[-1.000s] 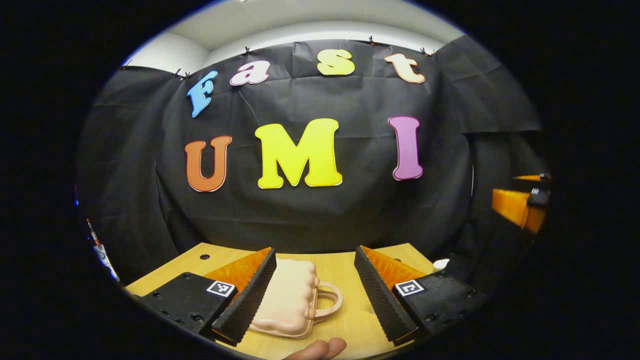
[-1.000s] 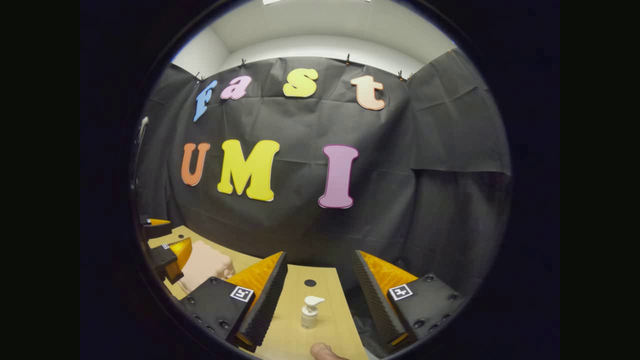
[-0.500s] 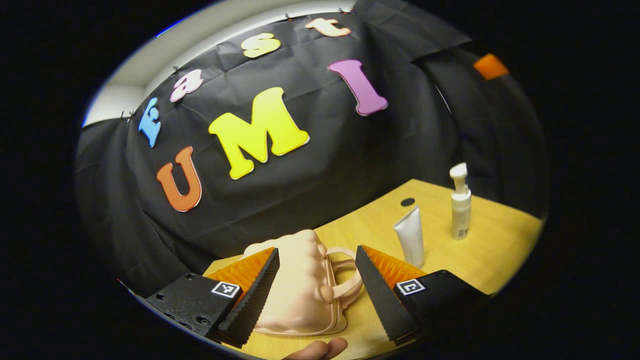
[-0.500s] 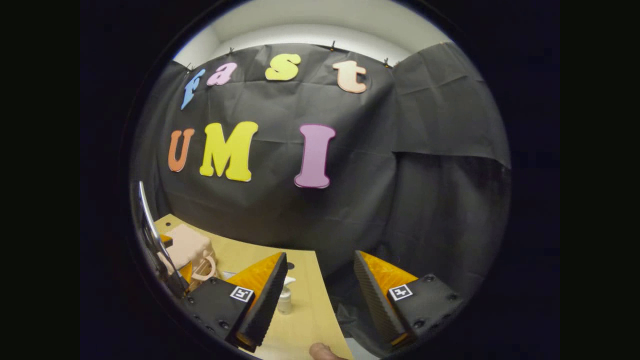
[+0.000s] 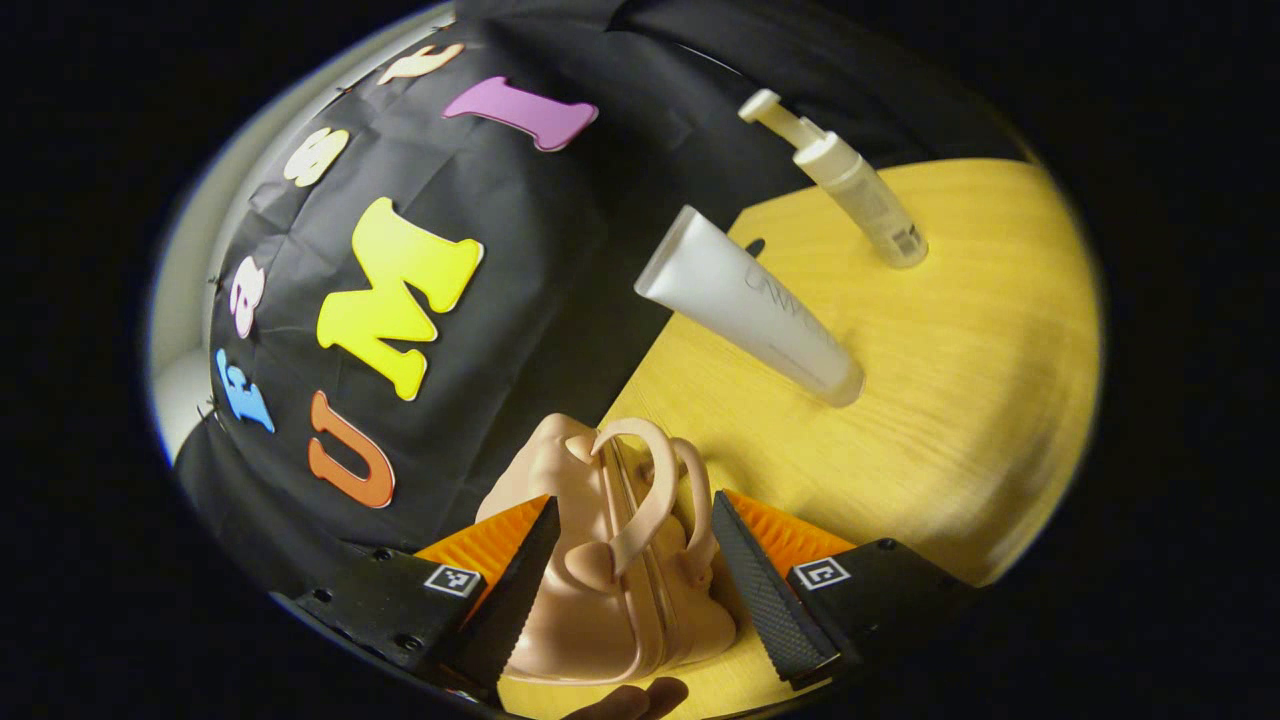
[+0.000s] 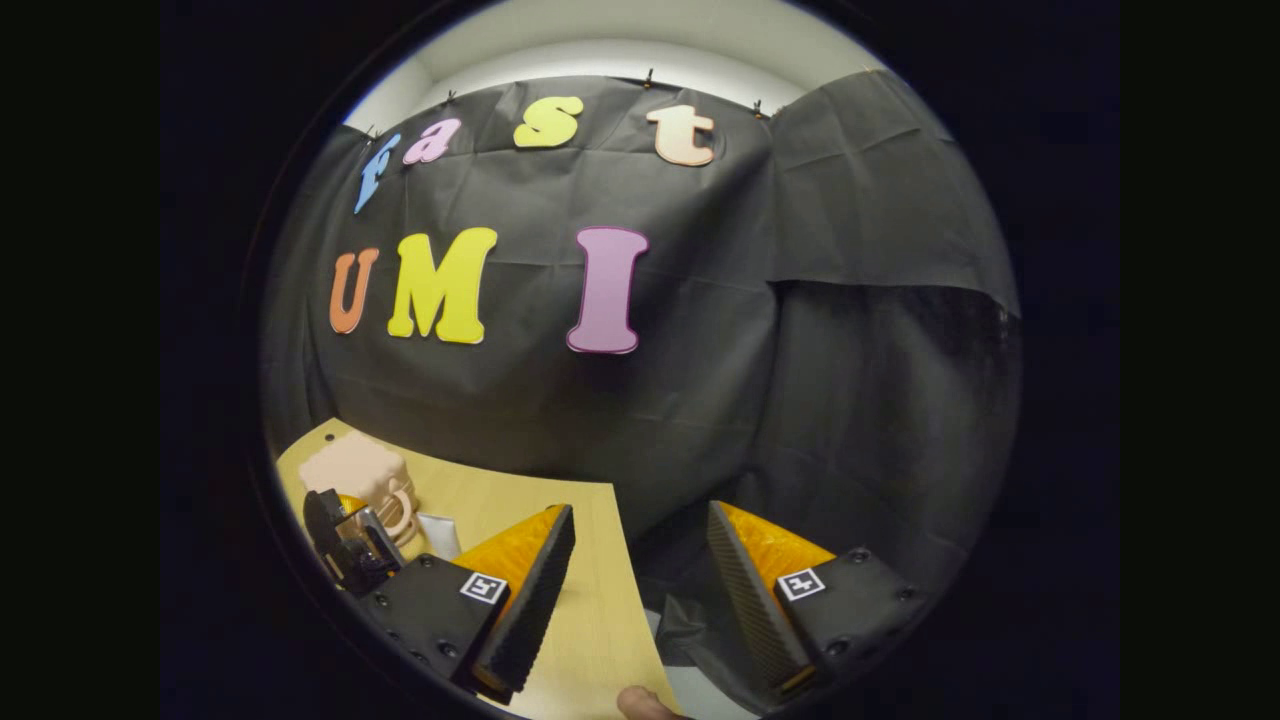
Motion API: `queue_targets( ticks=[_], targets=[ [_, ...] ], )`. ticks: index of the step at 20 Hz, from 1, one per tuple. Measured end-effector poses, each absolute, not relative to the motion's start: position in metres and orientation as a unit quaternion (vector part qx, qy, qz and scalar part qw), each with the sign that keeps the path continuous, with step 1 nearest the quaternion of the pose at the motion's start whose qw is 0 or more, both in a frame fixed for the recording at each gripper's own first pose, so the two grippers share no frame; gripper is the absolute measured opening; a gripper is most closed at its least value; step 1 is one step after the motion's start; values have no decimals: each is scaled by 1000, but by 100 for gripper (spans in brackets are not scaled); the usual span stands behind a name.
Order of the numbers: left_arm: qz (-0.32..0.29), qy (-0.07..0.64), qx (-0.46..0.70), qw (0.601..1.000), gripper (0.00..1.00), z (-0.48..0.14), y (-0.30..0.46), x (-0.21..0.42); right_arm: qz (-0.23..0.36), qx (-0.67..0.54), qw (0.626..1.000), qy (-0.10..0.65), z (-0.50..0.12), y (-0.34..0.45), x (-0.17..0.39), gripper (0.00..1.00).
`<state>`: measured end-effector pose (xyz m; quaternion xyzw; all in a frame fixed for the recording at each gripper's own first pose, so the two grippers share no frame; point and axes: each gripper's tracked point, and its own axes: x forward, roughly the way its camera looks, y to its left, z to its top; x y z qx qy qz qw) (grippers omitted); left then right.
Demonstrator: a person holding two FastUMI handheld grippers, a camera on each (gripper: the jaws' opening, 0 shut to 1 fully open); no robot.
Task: First open the suitcase, pack the skin care products into it, and then close the suitcase.
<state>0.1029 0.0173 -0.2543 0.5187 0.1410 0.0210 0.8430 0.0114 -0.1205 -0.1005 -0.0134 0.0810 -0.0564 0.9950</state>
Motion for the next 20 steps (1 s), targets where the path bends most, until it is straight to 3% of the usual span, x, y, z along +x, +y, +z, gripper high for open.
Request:
queue_targets(
  ticks=[2,9,12,15,16,19,20],
  targets=[
    [40,130,558,818,97,-247,16,107,-56,-3,994,95,-110,-129,9,79],
    [65,145,634,757,84,-250,27,127,-62,23,990,122,-139,-156,-6,78],
    [70,169,655,733,67,-258,38,128,-76,14,989,129,-144,-153,-15,79],
    [58,186,649,736,41,-261,44,125,-80,10,990,119,-123,-135,-21,78],
    [49,187,664,723,36,-261,44,125,-75,9,991,110,-114,-127,-20,79],
    [4,186,675,714,12,-267,41,127,-78,-2,993,90,-99,-113,-15,80],
    [-9,183,674,715,10,-266,39,127,-84,-2,992,89,-97,-109,-15,77]
  ],
)
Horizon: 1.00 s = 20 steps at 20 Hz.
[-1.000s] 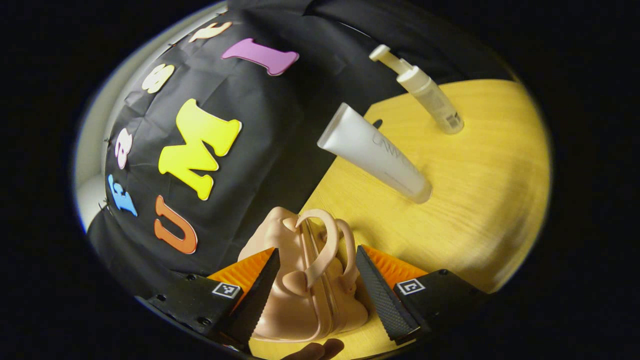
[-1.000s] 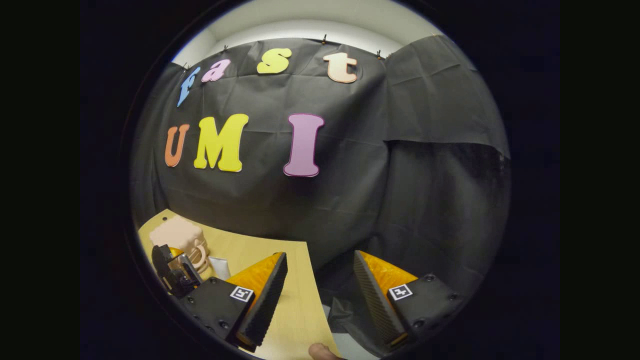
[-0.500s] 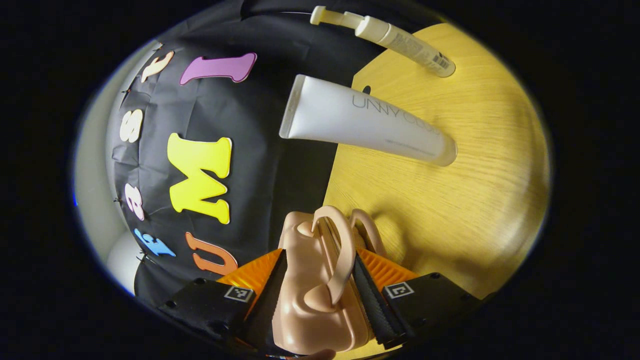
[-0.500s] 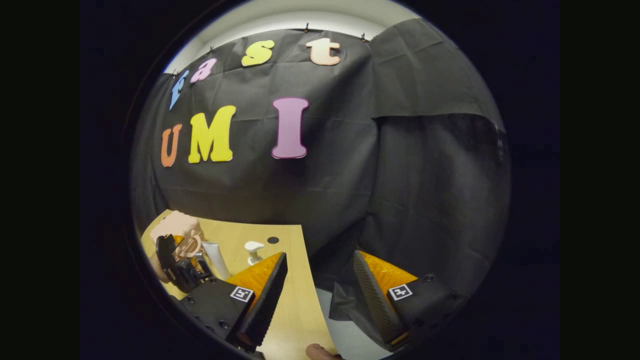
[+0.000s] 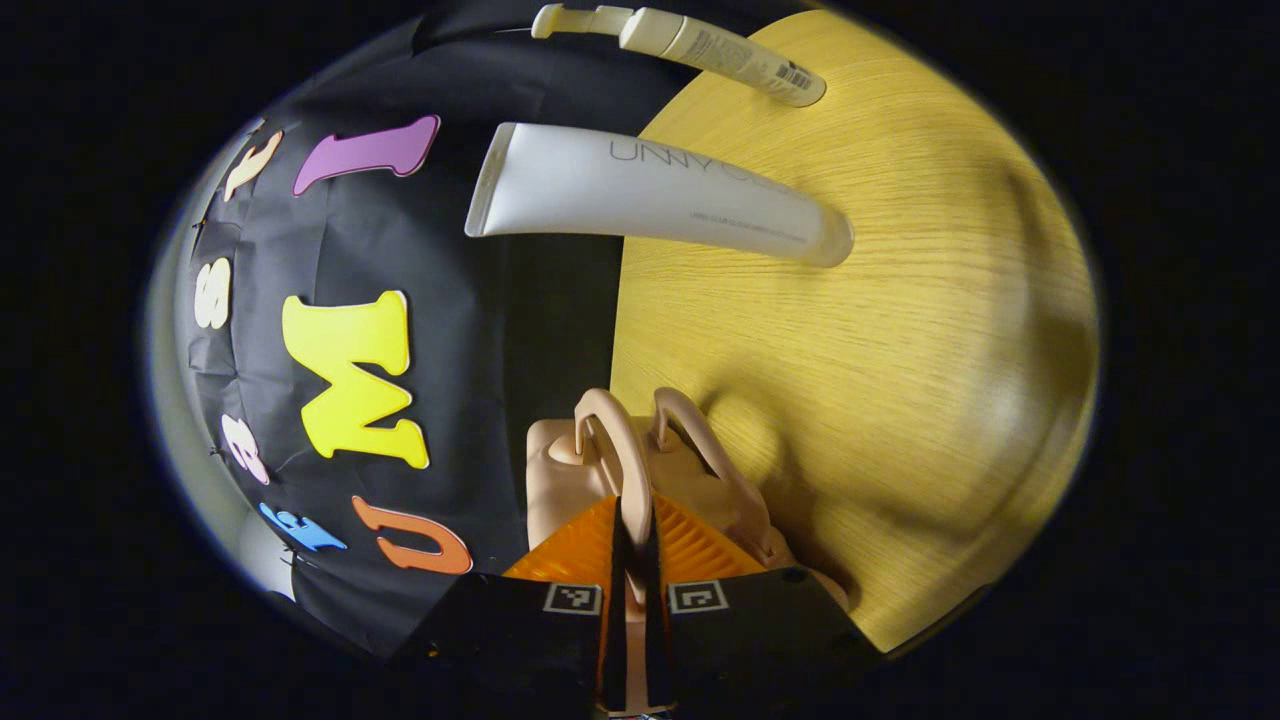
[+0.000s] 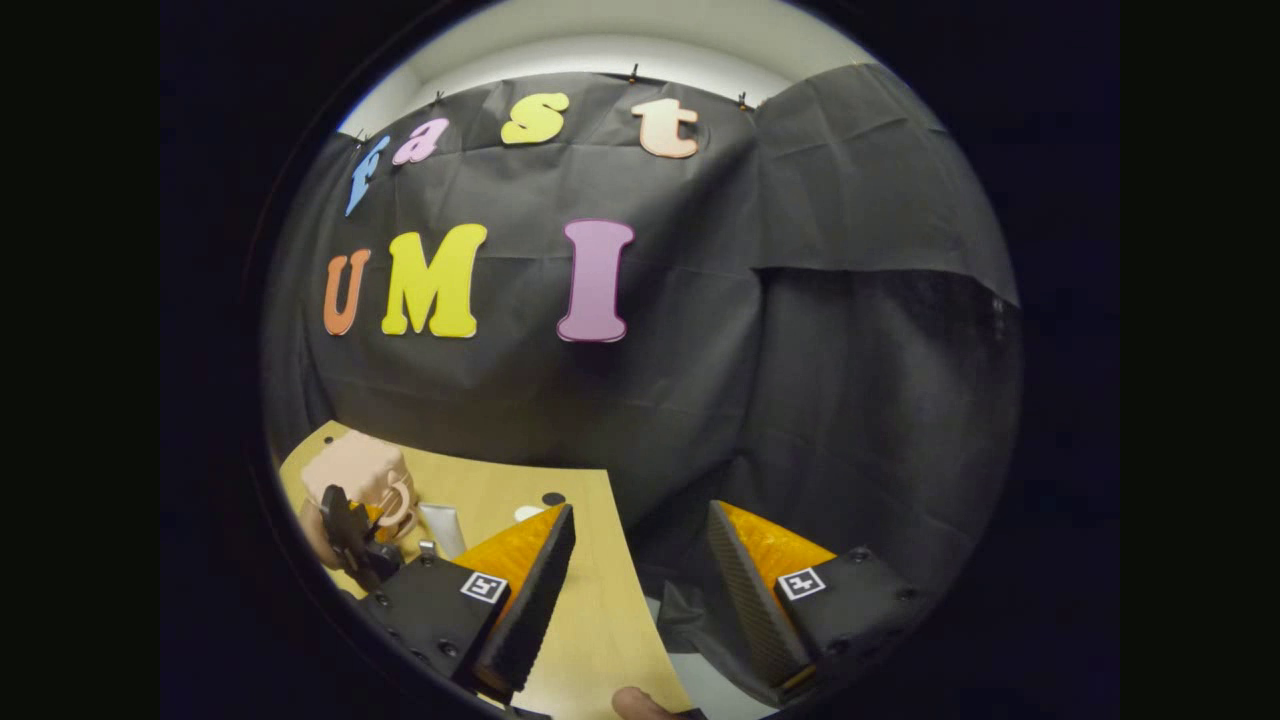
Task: First open the suitcase, pack the skin care products into it, and then close the suitcase.
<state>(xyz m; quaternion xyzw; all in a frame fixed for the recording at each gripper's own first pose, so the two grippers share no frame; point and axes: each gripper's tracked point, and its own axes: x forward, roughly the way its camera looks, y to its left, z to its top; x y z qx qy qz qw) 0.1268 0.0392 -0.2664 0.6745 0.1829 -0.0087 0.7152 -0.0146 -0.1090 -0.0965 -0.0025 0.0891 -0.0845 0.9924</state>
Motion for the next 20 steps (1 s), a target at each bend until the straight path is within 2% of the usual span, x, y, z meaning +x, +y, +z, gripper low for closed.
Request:
queue_targets(
  ticks=[2,4,11,15,20],
  targets=[
    [-23,185,670,719,6,-259,42,126,-93,-1,991,97,-97,-97,-17,79],
    [-29,183,649,738,3,-246,45,124,-89,-9,992,91,-88,-80,-17,79],
    [-44,166,552,816,3,-165,70,118,-96,-22,993,70,-60,-28,-7,79],
    [-18,147,501,852,3,-103,124,117,-94,-21,994,58,-46,9,-1,80],
    [6,135,412,901,3,-60,210,114,-81,-20,995,60,-44,61,2,80]
  ],
)
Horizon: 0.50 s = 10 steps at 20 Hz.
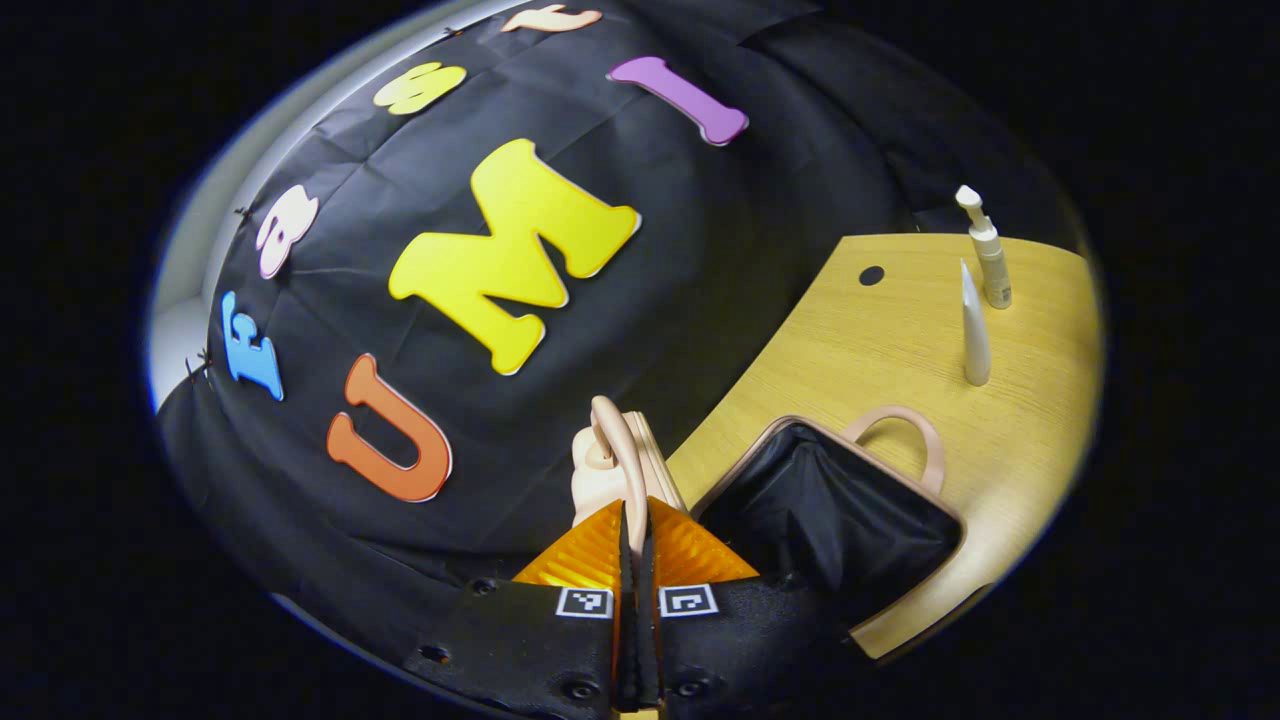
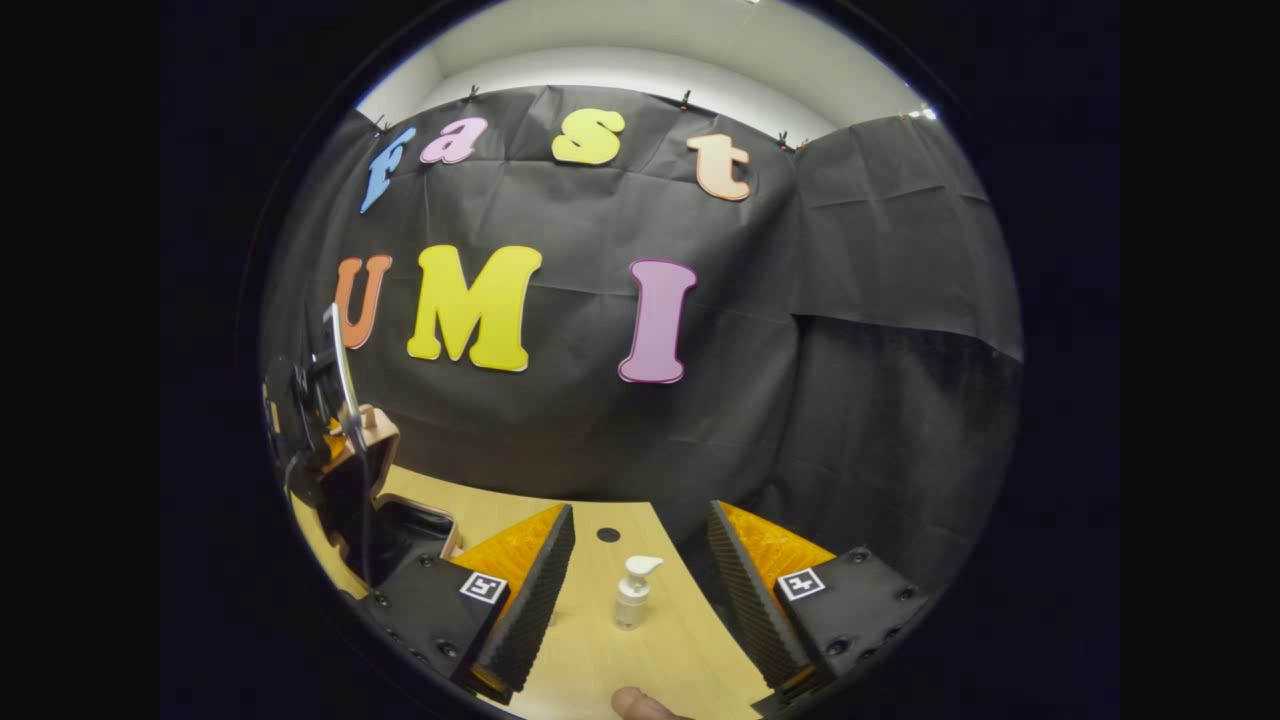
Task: First open the suitcase, pack the skin care products into it, and then close the suitcase.
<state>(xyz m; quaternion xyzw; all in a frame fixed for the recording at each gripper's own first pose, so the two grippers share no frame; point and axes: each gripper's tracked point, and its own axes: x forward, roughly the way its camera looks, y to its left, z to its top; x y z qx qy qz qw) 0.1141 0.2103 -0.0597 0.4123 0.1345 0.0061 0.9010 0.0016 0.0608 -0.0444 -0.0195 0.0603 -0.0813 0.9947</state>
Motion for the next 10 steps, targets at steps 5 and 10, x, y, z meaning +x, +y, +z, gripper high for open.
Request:
queue_targets(
  ticks=[5,10],
  targets=[
    [41,154,353,922,3,-47,306,107,-66,-36,996,49,-37,106,1,80],
    [17,143,303,942,3,-67,377,109,-54,-52,996,54,-36,128,3,80]
  ],
)
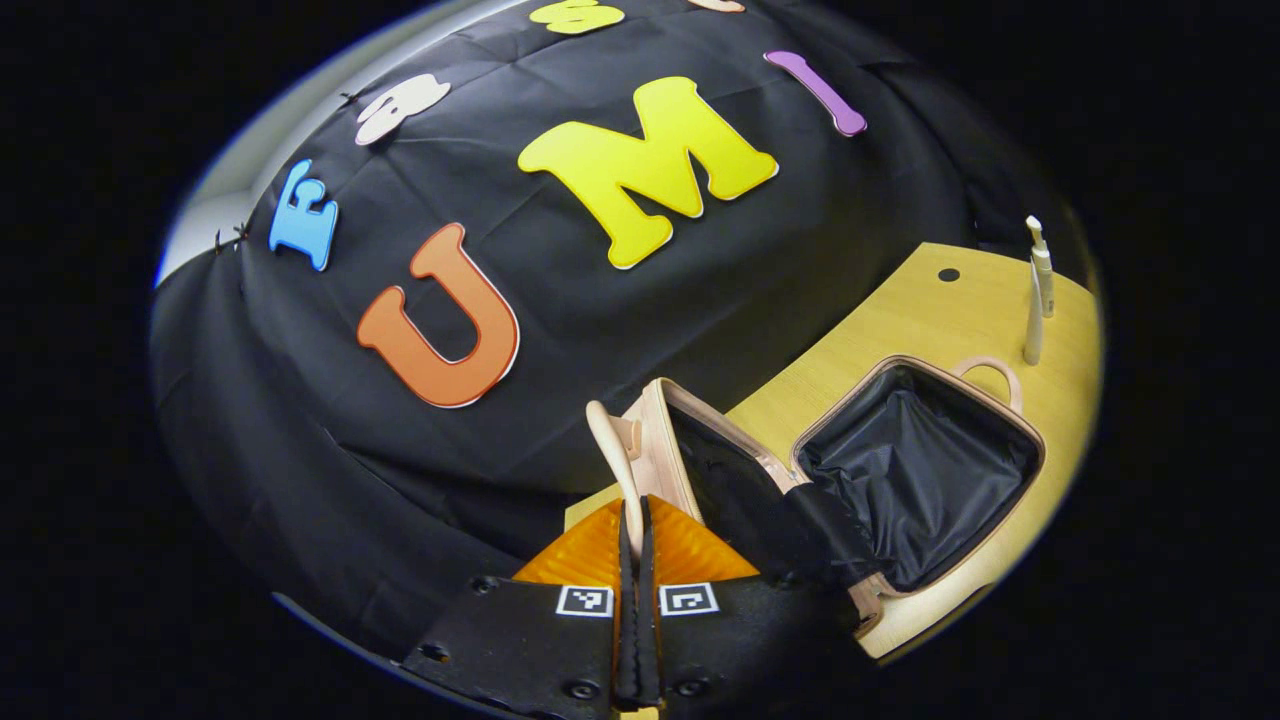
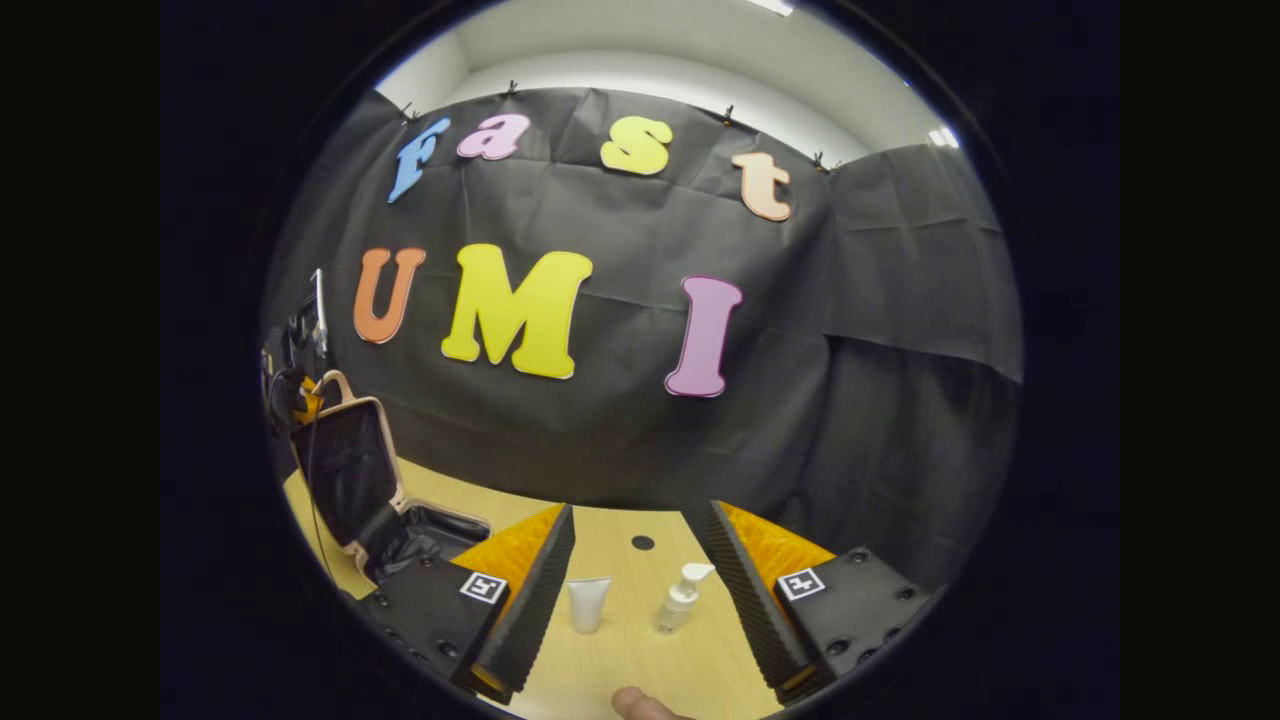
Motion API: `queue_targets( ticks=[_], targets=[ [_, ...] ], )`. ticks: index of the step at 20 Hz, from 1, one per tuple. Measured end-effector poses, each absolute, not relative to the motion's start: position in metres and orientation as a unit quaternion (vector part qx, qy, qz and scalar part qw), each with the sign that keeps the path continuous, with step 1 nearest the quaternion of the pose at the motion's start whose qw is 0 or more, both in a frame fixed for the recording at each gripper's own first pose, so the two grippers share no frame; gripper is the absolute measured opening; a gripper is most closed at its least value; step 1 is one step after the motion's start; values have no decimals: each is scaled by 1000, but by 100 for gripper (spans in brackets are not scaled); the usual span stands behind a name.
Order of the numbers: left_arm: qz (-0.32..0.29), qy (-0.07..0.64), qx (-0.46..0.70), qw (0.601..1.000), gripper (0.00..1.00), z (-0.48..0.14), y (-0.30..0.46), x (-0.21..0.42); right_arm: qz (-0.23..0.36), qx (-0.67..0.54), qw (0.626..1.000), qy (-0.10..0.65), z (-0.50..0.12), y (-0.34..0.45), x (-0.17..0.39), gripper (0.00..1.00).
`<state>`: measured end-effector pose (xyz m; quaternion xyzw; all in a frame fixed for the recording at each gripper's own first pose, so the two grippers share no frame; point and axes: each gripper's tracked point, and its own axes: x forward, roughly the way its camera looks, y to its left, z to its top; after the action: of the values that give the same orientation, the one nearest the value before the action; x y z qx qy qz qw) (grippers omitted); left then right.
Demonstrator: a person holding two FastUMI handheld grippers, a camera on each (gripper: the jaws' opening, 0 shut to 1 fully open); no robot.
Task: First open the suitcase, pack the skin care products into it, and then close the suitcase.
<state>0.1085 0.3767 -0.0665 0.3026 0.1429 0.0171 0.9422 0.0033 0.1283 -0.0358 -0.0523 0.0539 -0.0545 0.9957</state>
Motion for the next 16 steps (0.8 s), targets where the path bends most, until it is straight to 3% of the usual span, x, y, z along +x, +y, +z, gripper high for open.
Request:
queue_targets(
  ticks=[8,16],
  targets=[
    [29,200,173,964,3,-157,489,118,-68,-54,991,106,-53,125,11,80],
    [16,250,-7,968,3,-260,527,120,-92,-90,980,153,-73,106,-2,77]
  ],
)
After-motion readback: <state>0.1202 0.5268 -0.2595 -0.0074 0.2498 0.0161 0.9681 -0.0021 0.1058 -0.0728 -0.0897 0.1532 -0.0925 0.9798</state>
